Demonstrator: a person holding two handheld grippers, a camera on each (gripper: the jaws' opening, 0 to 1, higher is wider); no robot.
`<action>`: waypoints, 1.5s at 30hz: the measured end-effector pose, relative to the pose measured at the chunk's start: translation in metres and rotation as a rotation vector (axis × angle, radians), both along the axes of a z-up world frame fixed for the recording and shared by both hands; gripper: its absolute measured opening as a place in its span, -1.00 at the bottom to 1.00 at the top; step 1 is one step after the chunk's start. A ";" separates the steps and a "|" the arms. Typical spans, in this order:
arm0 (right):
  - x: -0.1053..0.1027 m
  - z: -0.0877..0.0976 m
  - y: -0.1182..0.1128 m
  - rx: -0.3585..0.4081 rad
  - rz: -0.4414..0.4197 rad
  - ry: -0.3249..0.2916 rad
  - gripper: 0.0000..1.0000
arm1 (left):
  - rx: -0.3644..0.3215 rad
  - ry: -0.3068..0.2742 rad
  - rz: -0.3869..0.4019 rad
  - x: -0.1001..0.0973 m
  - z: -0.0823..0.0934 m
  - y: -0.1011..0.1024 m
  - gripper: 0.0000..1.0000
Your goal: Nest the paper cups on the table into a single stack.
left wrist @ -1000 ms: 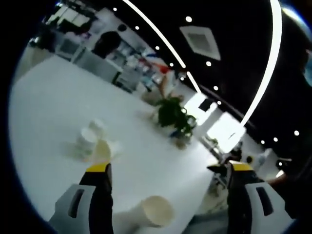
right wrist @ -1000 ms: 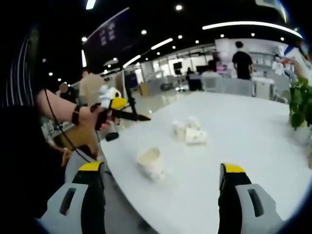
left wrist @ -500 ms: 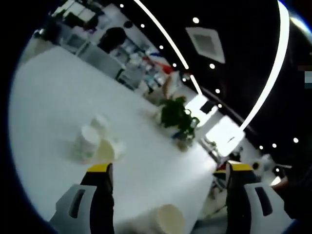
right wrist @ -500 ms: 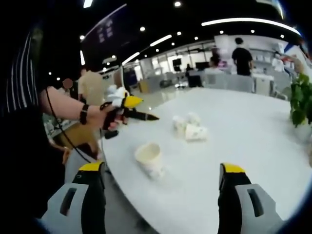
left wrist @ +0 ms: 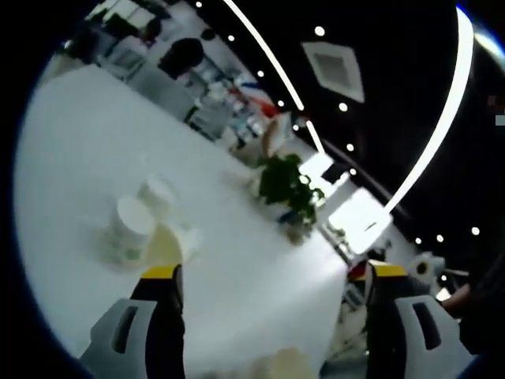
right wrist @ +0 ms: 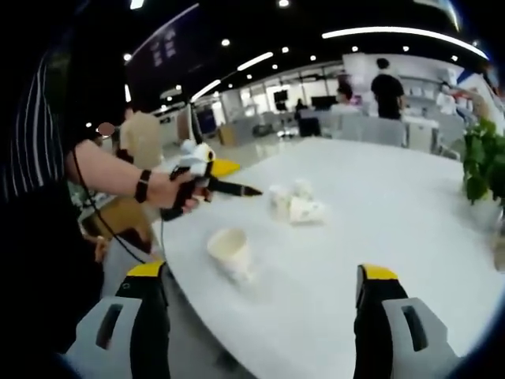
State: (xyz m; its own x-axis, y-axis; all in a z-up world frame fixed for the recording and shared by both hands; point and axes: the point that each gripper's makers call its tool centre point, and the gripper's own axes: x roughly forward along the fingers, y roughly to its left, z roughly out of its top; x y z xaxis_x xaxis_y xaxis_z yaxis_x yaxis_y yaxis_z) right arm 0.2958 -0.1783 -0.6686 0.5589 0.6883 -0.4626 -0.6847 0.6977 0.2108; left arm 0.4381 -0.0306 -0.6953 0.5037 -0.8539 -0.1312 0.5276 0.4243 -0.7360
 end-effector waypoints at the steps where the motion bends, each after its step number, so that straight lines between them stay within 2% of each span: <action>1: 0.000 0.000 -0.001 -0.004 -0.002 -0.001 0.93 | -0.005 0.004 0.000 0.001 -0.001 -0.001 0.89; 15: 0.003 -0.002 -0.008 -0.013 -0.014 0.026 0.93 | -0.001 0.032 -0.007 0.012 -0.019 -0.018 0.89; 34: 0.003 -0.016 -0.021 -0.017 -0.039 0.067 0.92 | 0.014 0.060 0.013 0.044 -0.041 -0.028 0.86; 45: 0.003 -0.022 -0.027 -0.013 -0.060 0.086 0.90 | 0.022 0.081 0.015 0.059 -0.051 -0.033 0.67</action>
State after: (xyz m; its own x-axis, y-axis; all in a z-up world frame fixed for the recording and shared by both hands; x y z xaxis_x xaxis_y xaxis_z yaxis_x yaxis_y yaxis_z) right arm 0.2985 -0.2050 -0.6904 0.5570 0.6481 -0.5194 -0.6214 0.7401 0.2572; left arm 0.4970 -0.0640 -0.7462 0.5034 -0.8427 -0.1912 0.4598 0.4486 -0.7664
